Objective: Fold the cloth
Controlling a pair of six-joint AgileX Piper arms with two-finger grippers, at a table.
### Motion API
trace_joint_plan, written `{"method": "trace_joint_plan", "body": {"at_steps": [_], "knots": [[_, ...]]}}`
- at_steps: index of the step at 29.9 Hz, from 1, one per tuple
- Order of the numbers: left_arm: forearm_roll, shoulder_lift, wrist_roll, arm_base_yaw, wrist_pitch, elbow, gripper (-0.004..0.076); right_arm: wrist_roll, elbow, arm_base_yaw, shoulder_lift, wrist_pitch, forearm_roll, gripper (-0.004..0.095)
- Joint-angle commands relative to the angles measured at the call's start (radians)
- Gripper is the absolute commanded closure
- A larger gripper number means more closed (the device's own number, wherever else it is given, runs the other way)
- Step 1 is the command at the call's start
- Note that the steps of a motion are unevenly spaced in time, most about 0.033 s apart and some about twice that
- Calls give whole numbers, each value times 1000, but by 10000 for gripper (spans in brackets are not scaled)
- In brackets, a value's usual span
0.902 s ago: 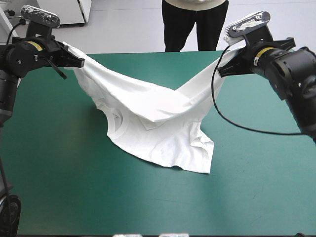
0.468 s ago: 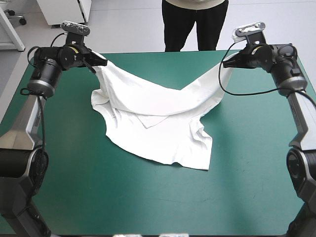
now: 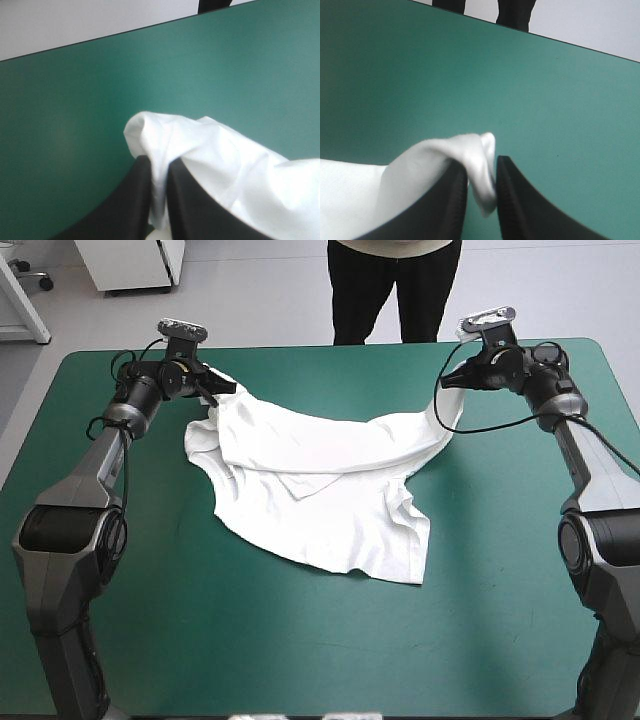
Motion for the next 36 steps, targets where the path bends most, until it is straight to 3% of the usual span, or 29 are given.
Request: {"method": "trace_joint_plan", "body": {"at_steps": [1, 4, 6, 16, 22, 26, 32, 36], "knots": [[-18, -68, -11, 0, -73, -32, 447, -5, -49, -10, -60, -68, 1, 442], [-22, -82, -36, 0, -46, -45, 238, 4, -91, -10, -67, -25, 1, 343], [-12, -101, -58, 0, -7, -65, 202, 5, -128, -10, -82, 24, 1, 344], [-3, -339, -56, 0, 149, -93, 227, 29, -258, -10, -296, 238, -1, 344], [-2, -374, -95, 4, 402, -84, 227, 3, -258, -8, -384, 501, 88, 345], [-11, -372, -118, 31, 447, 9, 227, 1, -245, -4, -407, 665, 183, 350], [-41, -343, -161, 133, 407, 154, 227, -25, -94, -4, -471, 664, 345, 386], [-209, -274, -102, 199, 398, 157, 227, -41, 24, 42, -478, 661, 333, 393]]}}
